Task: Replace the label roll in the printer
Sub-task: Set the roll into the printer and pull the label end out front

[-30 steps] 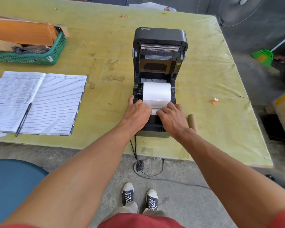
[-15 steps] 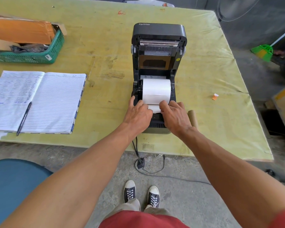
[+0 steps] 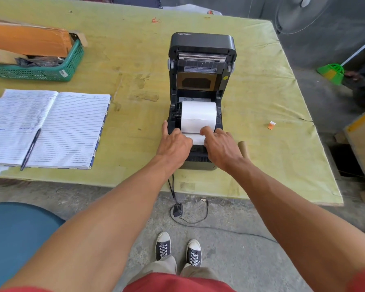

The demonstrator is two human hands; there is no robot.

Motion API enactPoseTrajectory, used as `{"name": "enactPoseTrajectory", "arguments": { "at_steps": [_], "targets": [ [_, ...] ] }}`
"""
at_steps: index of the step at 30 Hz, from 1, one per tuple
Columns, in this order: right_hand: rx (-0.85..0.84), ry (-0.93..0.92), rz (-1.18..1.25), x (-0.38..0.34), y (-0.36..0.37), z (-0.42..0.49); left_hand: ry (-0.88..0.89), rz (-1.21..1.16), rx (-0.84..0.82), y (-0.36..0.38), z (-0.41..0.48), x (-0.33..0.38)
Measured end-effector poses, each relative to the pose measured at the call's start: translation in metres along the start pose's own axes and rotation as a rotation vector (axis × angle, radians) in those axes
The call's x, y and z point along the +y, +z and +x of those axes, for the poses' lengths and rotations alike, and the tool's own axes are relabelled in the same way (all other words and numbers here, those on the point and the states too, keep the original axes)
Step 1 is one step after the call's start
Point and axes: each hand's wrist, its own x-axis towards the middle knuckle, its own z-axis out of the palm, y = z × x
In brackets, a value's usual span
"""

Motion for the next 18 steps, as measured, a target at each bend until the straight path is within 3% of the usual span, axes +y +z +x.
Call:
{"name": "enactPoseTrajectory", "arguments": {
  "at_steps": [11, 18],
  "targets": [
    [-0.036, -0.031, -0.260, -0.001, -0.011, 0.003, 0.115, 0.039, 0.034, -0.013, 0.011, -0.006],
    [0.000, -0.091, -0.283, -0.001, -0.007, 0.004, 0.135, -0.018, 0.072, 0.002, 0.013, -0.011]
  ]
}}
